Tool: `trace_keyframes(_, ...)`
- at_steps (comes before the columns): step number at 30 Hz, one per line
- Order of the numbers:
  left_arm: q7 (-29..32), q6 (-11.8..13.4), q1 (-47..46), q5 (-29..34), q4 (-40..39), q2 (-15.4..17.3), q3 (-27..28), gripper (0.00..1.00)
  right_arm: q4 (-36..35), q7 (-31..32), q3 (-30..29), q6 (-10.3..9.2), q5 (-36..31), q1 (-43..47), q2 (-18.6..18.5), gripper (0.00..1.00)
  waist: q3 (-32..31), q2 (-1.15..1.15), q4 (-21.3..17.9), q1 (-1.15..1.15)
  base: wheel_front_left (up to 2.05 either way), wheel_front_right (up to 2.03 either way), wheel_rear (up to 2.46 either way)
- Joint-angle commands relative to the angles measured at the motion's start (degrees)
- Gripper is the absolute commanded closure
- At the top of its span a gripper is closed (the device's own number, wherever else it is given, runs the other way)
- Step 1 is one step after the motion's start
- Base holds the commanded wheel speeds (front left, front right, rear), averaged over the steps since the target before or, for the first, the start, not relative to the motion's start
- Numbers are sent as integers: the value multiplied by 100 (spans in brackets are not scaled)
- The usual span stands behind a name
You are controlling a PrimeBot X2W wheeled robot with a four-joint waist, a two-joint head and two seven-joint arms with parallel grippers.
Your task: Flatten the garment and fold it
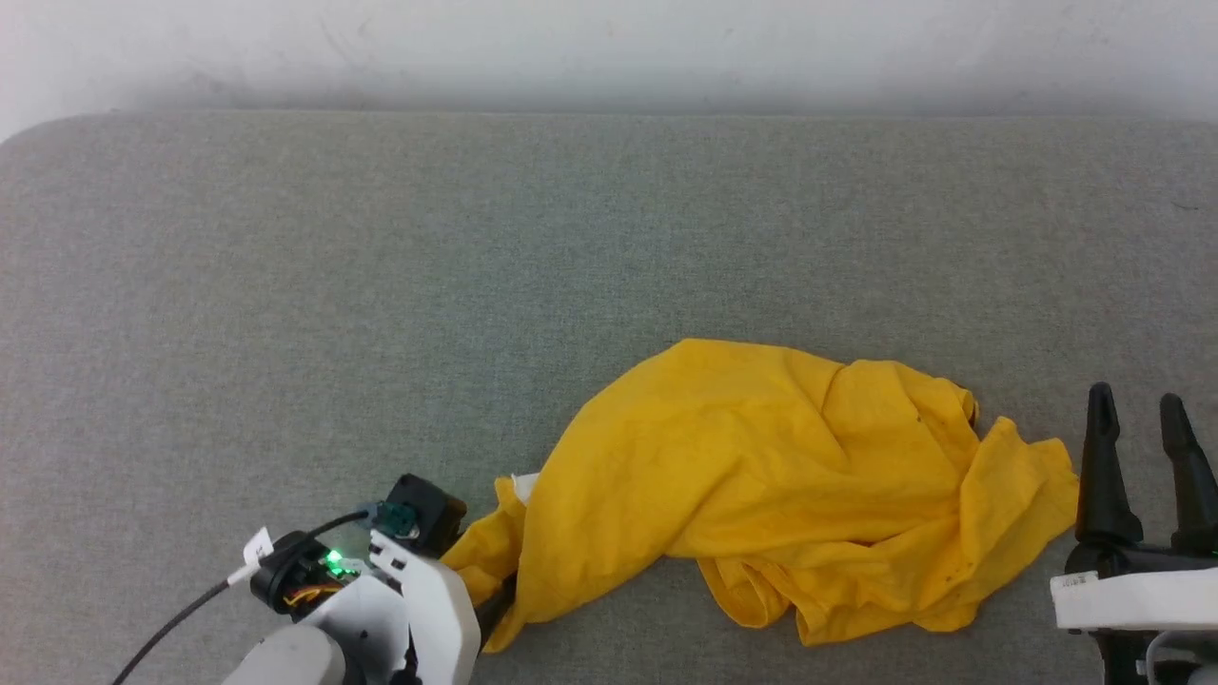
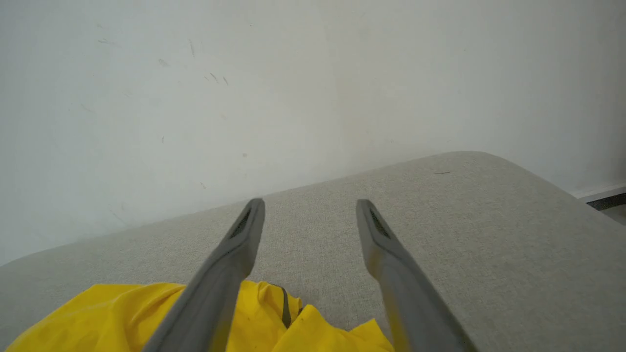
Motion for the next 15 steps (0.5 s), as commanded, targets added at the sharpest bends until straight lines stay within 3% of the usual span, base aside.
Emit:
trace_keyframes(1, 116, -38, -22, -112, 96, 28, -146, 0, 10, -26, -26, -4, -38, -74, 5, 0, -10, 0, -18, 0, 0, 0, 0)
trace_keyframes(2, 152, -38, -52, -197, 98, 53, -221, 26, 15, -26, -43, -4, -35, -82, 5, 0, -18, 0, -27, 0, 0, 0, 0)
trace_keyframes(3, 96, -38, -97, -230, 89, 72, -254, 83, 20, -26, -61, -4, -30, -87, 5, 0, -24, 0, -33, 0, 0, 0, 0)
trace_keyframes(4, 5, -38, -133, -223, 102, 86, -253, 100, 19, -27, -74, -4, -24, -88, 5, 0, -31, 0, -39, 0, 0, 0, 0)
trace_keyframes(7, -356, 7, -228, -120, 165, 96, -198, 100, 23, -27, -100, -4, -3, -89, 5, 0, -61, 0, -46, 0, 0, 0, 0)
trace_keyframes(15, -1739, 638, -539, -73, 84, -94, 650, 100, 43, -27, -111, -4, -28, -110, 5, 0, -223, 0, 88, 0, 0, 0, 0)
